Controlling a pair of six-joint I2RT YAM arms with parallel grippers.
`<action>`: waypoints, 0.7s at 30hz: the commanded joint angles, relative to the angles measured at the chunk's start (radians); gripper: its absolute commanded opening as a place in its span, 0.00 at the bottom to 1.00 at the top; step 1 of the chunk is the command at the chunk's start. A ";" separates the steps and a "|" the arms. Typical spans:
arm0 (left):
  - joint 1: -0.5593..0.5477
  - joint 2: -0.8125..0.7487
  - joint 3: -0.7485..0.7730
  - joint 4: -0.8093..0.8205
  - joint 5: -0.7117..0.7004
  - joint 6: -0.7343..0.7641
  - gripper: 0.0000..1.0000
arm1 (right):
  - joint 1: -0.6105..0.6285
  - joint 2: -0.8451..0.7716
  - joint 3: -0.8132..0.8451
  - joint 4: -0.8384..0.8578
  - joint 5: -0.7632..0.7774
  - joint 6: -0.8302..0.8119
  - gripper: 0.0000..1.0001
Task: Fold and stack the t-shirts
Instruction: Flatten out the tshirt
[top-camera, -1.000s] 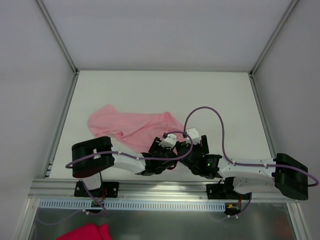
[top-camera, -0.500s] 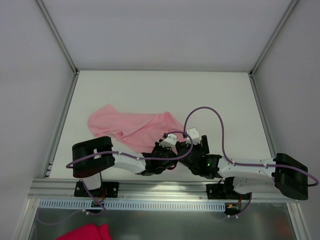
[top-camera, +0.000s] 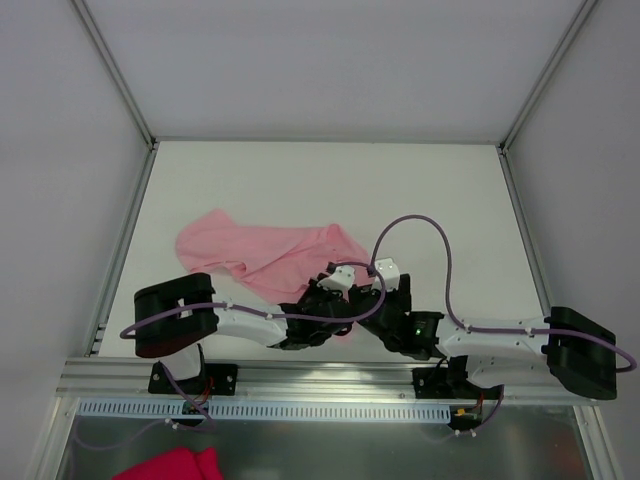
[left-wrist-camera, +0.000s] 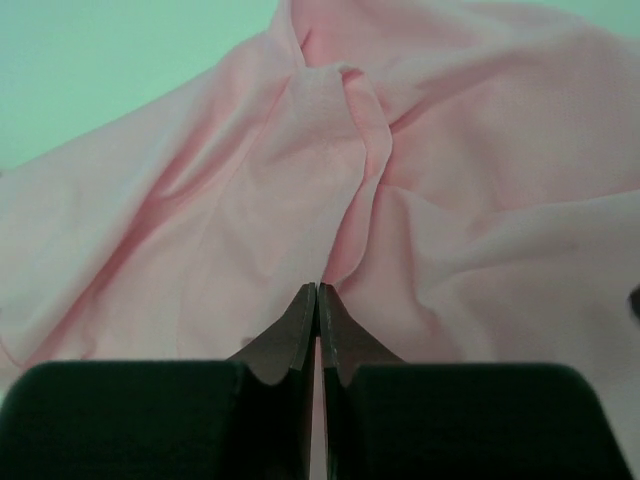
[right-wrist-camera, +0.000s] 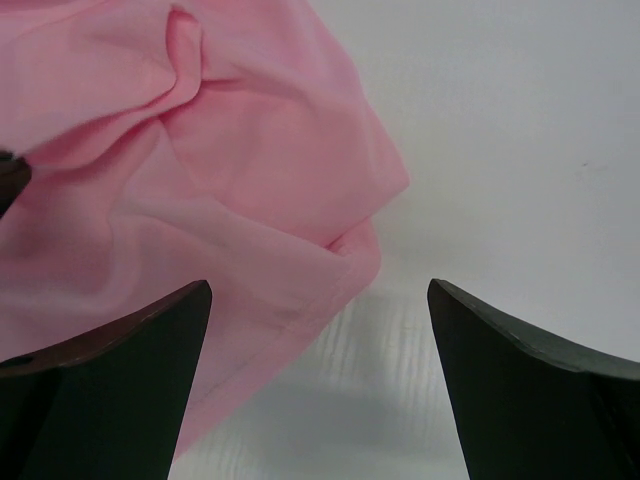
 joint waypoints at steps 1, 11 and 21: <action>-0.001 -0.065 0.064 0.111 -0.023 0.167 0.00 | 0.059 0.007 -0.023 0.173 -0.196 0.028 0.96; 0.020 -0.137 0.083 0.187 -0.041 0.274 0.00 | 0.264 0.249 0.065 0.212 -0.241 0.152 0.95; 0.051 -0.231 0.015 0.204 -0.035 0.291 0.00 | 0.380 0.138 0.124 -0.096 0.029 0.233 0.95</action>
